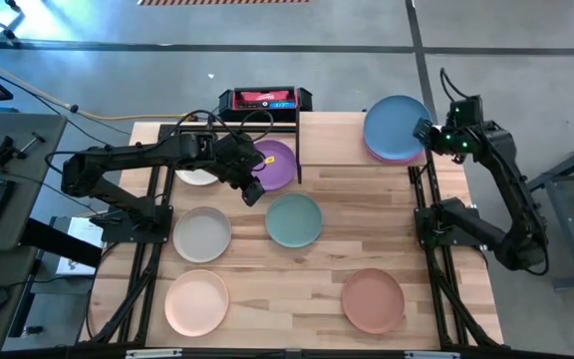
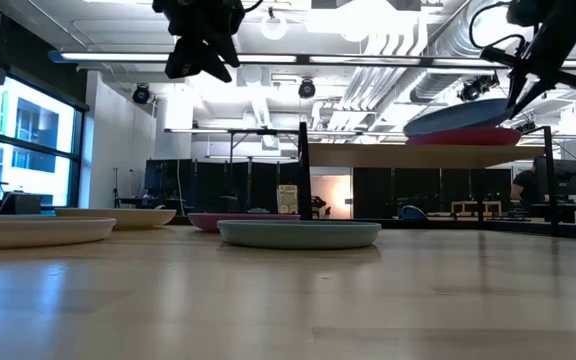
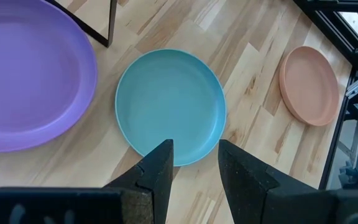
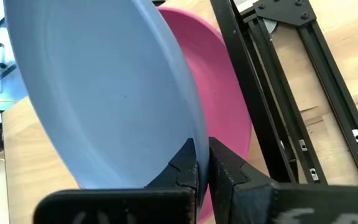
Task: Place and stack plates onto a shelf
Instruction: Stack the blue plate on top of the pink plate on the shelf
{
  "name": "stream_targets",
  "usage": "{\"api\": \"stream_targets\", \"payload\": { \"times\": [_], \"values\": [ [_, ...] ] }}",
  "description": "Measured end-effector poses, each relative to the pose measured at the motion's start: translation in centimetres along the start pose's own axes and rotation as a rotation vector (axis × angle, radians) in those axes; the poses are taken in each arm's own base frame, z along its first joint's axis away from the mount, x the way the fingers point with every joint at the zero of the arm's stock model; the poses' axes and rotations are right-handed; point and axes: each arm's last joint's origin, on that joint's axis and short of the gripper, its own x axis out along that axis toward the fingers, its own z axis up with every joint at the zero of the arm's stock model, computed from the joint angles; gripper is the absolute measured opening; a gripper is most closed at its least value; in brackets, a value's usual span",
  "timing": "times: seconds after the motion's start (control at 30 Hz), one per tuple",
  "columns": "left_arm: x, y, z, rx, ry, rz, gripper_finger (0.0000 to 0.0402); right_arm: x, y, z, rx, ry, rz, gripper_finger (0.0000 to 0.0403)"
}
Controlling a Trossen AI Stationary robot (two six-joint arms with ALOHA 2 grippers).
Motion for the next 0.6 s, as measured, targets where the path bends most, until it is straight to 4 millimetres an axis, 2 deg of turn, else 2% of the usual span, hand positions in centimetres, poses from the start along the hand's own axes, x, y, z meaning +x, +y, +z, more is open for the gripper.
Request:
{"api": "stream_targets", "payload": {
  "times": [0.13,0.4,0.6],
  "values": [
    [0.00,-0.01,0.00,0.000,0.000,0.000,0.0117,0.14,0.02,0.06,-0.006,0.005,-0.004,0.0014],
    [0.00,0.00,0.00,-0.003,0.000,0.000,0.0117,0.13,-0.05,0.09,-0.021,-0.009,-0.025,0.0065],
    [0.00,0.01,0.00,-0.003,-0.003,0.006,0.0117,0.14,0.05,-0.01,-0.025,0.022,0.011,0.0076]
  ]
}}
